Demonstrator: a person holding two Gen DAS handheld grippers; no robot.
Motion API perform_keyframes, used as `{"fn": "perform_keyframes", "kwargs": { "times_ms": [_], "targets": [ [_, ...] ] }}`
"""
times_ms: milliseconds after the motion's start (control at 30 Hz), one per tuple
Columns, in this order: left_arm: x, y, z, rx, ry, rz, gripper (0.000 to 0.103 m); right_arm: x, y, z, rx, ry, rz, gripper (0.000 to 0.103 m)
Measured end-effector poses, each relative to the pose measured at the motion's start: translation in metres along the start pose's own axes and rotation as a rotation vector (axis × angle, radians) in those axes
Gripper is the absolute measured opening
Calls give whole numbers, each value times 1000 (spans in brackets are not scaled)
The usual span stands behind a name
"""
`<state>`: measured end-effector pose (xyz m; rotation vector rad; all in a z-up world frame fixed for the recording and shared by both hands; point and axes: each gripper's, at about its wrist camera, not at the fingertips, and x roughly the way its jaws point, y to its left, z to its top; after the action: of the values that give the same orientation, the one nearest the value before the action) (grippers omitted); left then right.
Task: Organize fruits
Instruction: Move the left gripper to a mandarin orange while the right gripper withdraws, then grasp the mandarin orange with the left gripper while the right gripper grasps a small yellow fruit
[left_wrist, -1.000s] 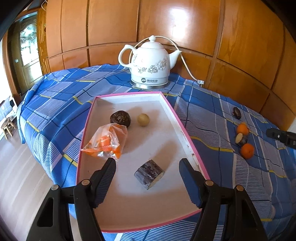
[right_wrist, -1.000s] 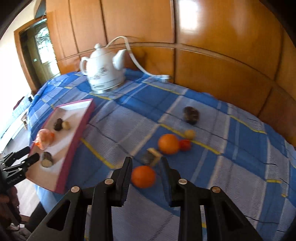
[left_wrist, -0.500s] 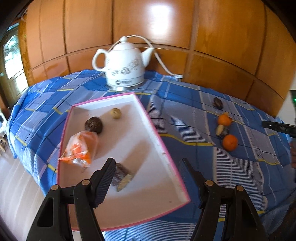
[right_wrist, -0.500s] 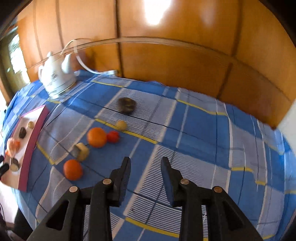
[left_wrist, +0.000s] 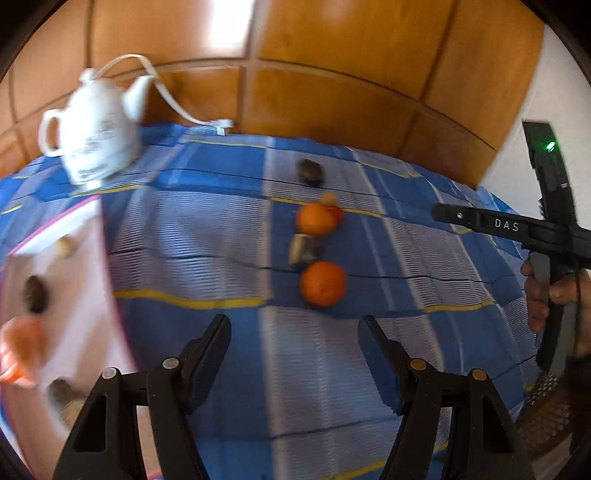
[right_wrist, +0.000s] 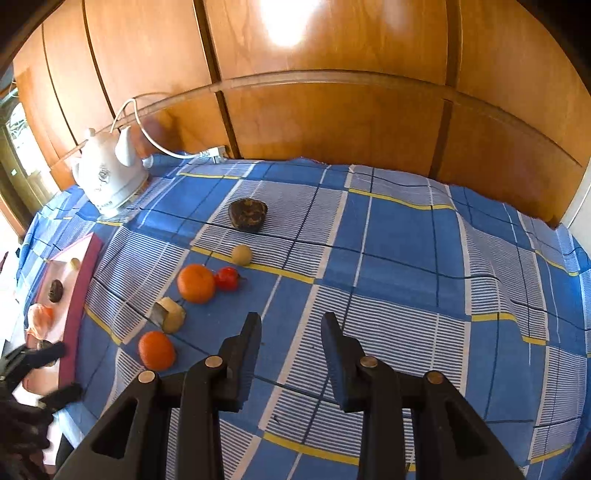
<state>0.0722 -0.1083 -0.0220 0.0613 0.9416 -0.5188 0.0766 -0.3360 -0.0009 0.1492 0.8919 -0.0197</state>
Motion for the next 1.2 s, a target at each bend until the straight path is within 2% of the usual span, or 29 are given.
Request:
{"fn": "perform_keyframes", "kwargs": {
  "times_ms": [100, 233, 333, 400, 433, 633, 833, 1200],
  "targets": [
    [22, -15, 11, 20, 12, 2, 73, -2, -1, 2, 16, -6, 12, 34],
    [55, -20, 25, -8, 51, -7, 70, -5, -3, 4, 34, -13, 28, 34],
    [78, -20, 28, -15, 90, 11, 57, -7, -2, 6, 38, -22, 43, 34],
    [90, -21, 27, -8, 110, 23, 41, -8, -1, 7, 36, -26, 47, 34],
    [92, -20, 25, -7, 110, 21, 40, -8, 0, 7, 33, -26, 49, 34],
    [71, -24, -3, 48, 11, 70, 39, -8, -1, 7, 32, -28, 44, 34],
    [71, -19, -25, 106, -49, 93, 40, 1, -3, 3, 54, 6, 54, 34],
    [71, -10, -29, 94, -107, 30, 40, 25, 5, -7, 62, 75, 99, 34]
  ]
}}
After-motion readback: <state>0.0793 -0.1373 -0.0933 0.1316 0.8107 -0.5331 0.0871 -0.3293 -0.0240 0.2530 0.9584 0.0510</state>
